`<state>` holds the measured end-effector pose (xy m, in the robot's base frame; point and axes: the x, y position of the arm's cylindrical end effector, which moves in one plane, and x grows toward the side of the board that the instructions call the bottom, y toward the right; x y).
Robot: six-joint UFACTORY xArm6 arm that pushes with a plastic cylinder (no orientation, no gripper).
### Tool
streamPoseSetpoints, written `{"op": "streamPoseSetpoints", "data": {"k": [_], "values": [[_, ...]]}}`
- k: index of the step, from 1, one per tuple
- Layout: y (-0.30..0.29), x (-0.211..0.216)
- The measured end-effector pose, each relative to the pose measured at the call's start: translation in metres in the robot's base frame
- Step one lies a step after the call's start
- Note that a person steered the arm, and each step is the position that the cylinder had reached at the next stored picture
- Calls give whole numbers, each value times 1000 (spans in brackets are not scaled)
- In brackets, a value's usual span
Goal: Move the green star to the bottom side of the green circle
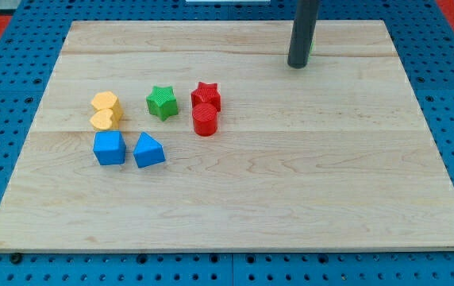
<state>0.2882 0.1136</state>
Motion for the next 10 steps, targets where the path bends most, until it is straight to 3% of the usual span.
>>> {"op": "streamPoseSetpoints", "data": {"k": [1,3,4,5,6,7,8,10], "values": [[-20,8],[8,-21],[-45,52],[-135,56],[-161,9],[-215,9],[-247,31],[-248,85]]}}
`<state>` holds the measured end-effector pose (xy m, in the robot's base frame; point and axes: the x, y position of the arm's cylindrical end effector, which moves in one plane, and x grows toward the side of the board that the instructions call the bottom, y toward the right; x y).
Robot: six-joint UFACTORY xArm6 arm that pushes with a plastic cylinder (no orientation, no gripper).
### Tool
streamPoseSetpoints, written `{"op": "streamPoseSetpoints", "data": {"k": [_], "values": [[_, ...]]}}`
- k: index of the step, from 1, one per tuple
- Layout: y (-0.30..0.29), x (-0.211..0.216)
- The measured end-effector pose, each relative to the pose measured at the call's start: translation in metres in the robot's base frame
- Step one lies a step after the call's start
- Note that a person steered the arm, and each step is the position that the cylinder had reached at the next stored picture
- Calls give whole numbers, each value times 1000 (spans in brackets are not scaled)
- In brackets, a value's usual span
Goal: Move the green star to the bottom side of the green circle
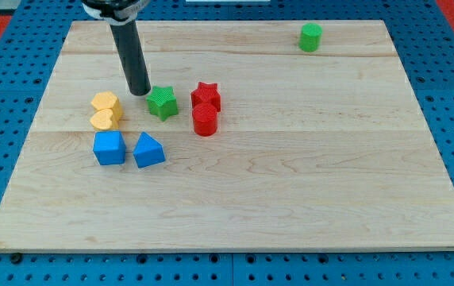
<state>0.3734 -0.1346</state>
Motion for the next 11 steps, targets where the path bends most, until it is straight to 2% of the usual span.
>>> {"op": "streamPoseSetpoints", "data": {"k": [2,3,5,6,8,9,11], "values": [[9,69],[32,64],[27,1],[6,-10],[10,-26],[-10,-30],[63,-47]]}}
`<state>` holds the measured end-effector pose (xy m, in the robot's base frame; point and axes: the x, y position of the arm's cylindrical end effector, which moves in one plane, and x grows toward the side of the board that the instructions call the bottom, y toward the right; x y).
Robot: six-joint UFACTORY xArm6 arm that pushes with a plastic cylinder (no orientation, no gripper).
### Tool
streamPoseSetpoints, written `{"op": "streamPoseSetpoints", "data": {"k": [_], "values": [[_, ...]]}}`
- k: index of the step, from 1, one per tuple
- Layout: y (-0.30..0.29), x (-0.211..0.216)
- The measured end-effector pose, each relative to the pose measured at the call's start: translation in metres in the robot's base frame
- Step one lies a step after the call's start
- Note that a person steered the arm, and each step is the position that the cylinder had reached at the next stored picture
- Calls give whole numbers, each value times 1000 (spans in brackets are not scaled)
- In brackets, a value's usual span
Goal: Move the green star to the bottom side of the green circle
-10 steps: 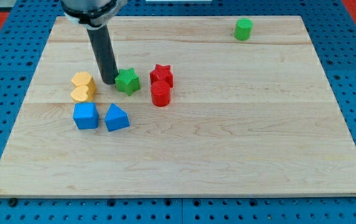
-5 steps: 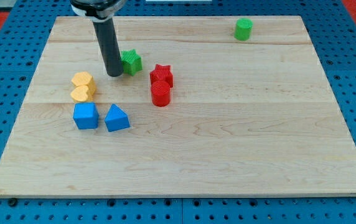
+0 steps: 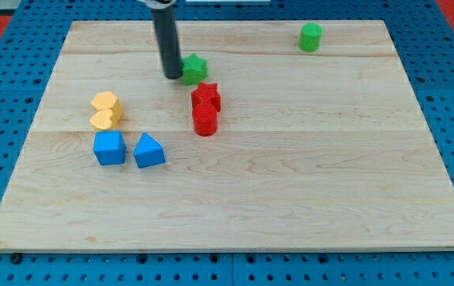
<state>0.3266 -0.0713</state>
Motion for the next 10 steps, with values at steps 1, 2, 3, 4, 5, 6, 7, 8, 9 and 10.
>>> {"op": "streamPoseSetpoints", "data": {"k": [1,2,3,4,5,6,7,8,9,10], "values": [[36,0],[50,-3],[50,-27],[58,-47],[75,-49],[79,-36],[99,-26],[122,-26],[145,-25],[160,-25]]}}
